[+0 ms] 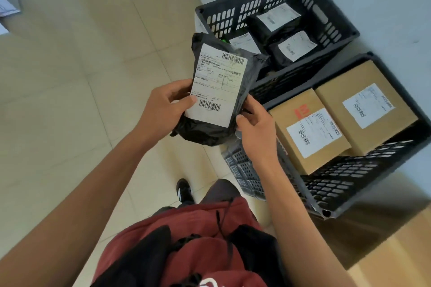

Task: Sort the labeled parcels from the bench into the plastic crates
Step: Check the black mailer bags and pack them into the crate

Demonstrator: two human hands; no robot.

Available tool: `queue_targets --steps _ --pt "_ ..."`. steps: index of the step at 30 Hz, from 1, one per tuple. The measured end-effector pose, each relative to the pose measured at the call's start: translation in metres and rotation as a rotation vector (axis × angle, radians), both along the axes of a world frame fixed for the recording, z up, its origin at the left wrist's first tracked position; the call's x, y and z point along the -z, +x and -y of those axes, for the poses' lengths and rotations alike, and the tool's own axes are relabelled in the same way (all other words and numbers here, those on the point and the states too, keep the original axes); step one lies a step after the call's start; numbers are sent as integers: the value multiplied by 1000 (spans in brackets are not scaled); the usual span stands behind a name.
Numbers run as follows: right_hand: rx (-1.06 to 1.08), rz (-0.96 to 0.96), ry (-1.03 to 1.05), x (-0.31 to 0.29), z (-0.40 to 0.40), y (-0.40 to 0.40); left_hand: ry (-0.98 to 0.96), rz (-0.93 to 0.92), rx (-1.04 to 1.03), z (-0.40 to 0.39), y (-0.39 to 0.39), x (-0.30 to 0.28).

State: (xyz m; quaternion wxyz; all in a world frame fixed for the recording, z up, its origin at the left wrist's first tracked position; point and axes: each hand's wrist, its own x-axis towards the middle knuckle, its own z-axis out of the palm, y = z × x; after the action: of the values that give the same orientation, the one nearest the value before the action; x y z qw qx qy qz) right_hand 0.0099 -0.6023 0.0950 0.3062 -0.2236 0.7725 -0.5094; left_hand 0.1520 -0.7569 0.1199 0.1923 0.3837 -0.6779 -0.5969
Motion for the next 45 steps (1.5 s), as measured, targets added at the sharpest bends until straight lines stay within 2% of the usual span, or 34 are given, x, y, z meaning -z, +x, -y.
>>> queue_targets --steps 8,14,22,29,35,45 --pt "111 66 -11 10 72 -48 11 -10 83 81 -73 5" --pt "230 133 -68 12 120 -106 -59 58 240 130 -150 2" --pt "351 141 0 19 136 -175 -85 99 427 155 -240 15" --pt "562 119 12 15 145 -212 5 89 606 173 -307 35" --pt "691 134 67 17 174 -224 75 99 725 204 -346 62" --pt "720 264 189 68 234 -222 103 297 796 259 -361 97"
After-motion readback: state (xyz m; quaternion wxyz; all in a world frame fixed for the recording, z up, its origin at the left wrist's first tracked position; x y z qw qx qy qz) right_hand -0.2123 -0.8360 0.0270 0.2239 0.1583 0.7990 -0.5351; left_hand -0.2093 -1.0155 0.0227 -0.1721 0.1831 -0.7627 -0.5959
